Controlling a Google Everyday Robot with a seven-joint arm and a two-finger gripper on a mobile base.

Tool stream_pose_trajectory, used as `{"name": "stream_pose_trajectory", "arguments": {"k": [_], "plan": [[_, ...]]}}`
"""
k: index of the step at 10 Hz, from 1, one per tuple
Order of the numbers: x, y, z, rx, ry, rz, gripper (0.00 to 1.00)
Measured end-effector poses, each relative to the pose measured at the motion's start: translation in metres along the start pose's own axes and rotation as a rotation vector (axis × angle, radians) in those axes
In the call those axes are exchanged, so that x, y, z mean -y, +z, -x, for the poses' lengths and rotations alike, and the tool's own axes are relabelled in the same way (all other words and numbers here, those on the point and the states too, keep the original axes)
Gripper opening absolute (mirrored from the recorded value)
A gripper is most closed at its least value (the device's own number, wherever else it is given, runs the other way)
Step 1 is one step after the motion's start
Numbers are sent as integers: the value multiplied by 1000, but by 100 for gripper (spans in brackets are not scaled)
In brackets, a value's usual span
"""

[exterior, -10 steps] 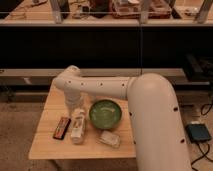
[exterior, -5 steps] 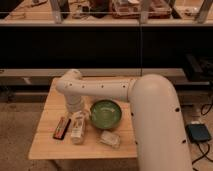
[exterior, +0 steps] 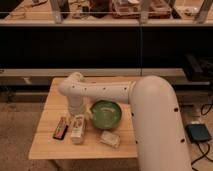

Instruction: Place the bottle in the ceramic bowl

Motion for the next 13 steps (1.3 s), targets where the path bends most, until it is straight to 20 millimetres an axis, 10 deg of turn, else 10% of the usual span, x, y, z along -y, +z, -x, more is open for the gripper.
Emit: {"name": "stream_pose_trajectory", "arguments": {"k": [13], "plan": [[19, -6, -11, -29, -75, 12, 74]]}}
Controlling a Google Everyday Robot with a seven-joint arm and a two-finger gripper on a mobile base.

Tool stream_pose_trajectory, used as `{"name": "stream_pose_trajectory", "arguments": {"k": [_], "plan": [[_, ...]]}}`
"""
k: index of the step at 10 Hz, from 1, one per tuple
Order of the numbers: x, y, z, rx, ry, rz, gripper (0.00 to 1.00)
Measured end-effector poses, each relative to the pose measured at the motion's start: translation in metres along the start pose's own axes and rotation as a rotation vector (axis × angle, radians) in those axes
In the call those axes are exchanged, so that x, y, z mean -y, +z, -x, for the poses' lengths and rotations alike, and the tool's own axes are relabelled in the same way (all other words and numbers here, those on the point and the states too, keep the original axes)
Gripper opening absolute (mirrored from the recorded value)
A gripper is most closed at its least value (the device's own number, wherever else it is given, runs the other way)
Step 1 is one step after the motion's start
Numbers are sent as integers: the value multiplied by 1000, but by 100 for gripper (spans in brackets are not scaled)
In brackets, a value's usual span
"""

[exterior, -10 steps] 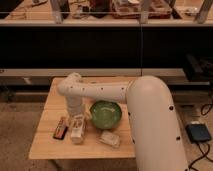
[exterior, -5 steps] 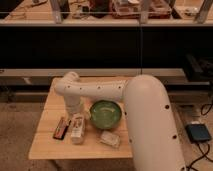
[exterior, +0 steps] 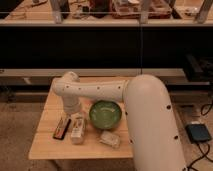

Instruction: Place the bottle in the ceramic bowl

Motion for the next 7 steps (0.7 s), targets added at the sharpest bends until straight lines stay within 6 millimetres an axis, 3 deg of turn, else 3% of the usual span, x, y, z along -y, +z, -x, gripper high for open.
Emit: {"name": "stream_pose_trajectory", "arguments": {"k": [7], "plan": [[5, 18, 14, 67, -1, -77, 74]]}}
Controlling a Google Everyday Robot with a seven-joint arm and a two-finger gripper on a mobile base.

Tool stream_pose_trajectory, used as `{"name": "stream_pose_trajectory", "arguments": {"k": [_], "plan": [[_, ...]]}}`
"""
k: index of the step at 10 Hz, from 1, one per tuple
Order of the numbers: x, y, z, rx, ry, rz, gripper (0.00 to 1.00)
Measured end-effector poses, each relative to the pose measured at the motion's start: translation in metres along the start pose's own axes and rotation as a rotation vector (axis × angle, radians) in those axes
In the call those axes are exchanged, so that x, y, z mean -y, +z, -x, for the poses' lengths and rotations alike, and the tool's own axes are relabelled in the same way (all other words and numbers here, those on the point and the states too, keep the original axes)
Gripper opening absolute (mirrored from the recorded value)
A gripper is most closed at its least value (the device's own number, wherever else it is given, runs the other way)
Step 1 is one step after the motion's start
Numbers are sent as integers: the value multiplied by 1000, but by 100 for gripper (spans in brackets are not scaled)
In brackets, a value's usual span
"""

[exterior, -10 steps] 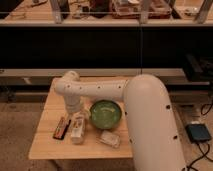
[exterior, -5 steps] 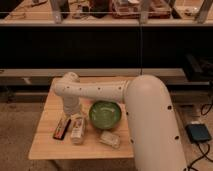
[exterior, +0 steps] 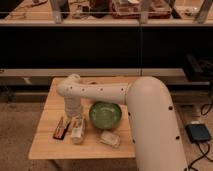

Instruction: Place the bottle in the ceramic bowl

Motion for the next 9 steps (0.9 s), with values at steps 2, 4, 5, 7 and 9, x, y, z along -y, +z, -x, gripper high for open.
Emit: {"name": "stream_pose_trajectory", "arguments": {"k": [2, 4, 5, 7, 9], "plan": [[2, 6, 3, 32, 3, -34, 74], [1, 12, 6, 67, 12, -61, 74], [0, 13, 6, 78, 15, -64, 74], [-5, 14, 3, 90, 16, -56, 71], [-7, 15, 1, 96, 11, -37, 55]]}}
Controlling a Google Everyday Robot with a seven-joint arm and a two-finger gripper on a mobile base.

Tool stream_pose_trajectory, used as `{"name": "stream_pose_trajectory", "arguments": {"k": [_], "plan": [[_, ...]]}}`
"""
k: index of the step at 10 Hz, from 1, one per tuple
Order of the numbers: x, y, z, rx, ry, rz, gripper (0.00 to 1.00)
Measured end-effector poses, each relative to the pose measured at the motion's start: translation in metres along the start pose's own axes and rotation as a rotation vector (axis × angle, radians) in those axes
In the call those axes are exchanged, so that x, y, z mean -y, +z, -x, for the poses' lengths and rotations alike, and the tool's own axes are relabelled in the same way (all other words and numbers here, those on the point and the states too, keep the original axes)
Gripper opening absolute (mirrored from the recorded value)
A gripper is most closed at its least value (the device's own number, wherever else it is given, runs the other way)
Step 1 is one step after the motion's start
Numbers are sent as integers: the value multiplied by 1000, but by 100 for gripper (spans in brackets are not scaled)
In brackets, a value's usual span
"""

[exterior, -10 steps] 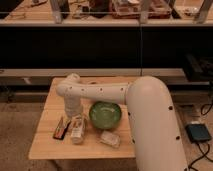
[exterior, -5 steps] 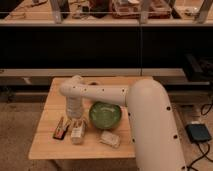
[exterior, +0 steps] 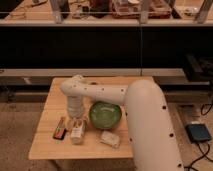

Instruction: Place the bottle in the ceramic bowl

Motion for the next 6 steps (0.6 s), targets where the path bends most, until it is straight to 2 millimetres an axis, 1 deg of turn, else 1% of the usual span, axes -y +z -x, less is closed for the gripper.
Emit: {"name": "stream_pose_trajectory", "arguments": {"k": [3, 4, 6], "plan": [[-1, -2, -3, 2, 1, 22, 34], [-2, -3, -4, -1, 3, 27, 28], [-2, -14, -13, -43, 3, 30, 27]]}}
